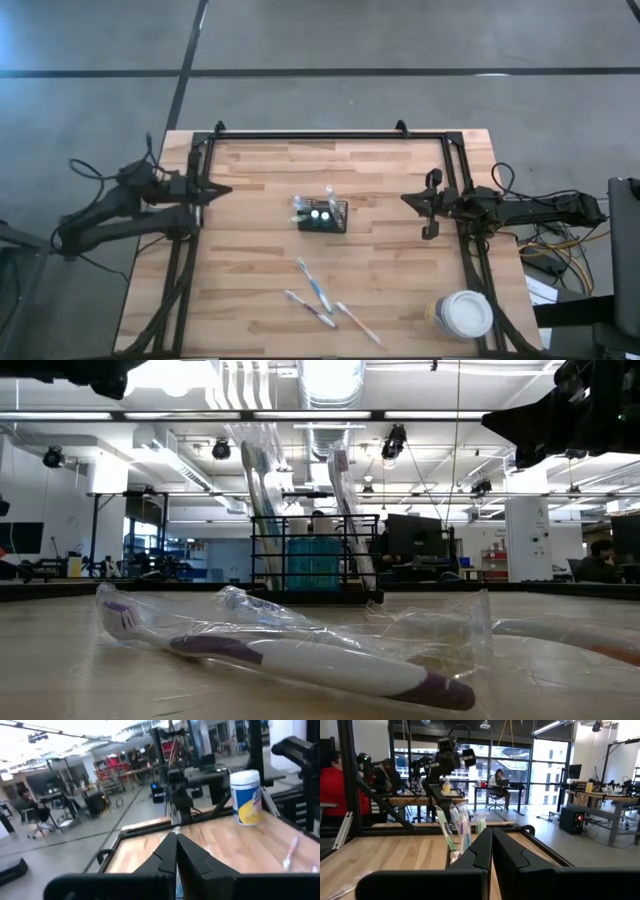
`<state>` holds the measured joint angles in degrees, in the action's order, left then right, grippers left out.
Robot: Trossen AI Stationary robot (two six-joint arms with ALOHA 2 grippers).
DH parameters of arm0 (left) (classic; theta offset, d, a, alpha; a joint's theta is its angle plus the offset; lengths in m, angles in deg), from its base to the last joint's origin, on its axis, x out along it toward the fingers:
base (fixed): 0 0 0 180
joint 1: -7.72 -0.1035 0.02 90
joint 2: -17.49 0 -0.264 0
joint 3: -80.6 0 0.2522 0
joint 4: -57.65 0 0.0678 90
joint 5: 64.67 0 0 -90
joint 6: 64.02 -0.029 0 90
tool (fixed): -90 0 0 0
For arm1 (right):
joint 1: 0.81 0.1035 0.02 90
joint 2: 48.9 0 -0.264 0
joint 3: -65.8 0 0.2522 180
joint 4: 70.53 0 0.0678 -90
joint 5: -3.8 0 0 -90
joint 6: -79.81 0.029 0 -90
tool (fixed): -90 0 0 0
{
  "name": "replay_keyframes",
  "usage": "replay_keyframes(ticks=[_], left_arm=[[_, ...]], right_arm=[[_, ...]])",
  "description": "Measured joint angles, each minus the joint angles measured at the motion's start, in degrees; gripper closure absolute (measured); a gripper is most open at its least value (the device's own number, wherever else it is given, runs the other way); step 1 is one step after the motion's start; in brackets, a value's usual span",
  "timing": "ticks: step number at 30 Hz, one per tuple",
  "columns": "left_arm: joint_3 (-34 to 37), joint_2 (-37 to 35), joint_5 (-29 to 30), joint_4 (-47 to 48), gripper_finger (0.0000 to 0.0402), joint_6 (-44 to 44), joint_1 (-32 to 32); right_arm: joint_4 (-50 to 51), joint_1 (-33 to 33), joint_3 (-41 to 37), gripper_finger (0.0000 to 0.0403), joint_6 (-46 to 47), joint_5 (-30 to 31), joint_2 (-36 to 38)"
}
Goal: Pick & Place toothbrushing station
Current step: Put the orange toothbrush into the black wire organizer
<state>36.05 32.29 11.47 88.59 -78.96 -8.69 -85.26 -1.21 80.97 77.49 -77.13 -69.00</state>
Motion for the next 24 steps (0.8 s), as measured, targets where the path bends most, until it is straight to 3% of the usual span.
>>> replay_keyframes(ticks=[6,13,24], left_arm=[[8.42,-6.42,0.50,-10.48,0.0398,5.66,0.00],[20.48,-7.36,0.82,-18.54,0.0400,5.93,0.00],[29.09,-7.50,-0.38,-20.53,0.0400,7.49,0.00]], right_arm=[[-0.76,0.00,-0.02,0.0394,0.25,-0.05,0.09],[-0.96,-0.04,-0.02,0.0394,0.23,0.01,0.22],[-0.33,-0.02,-0.02,0.0394,-0.43,0.03,0.17]])
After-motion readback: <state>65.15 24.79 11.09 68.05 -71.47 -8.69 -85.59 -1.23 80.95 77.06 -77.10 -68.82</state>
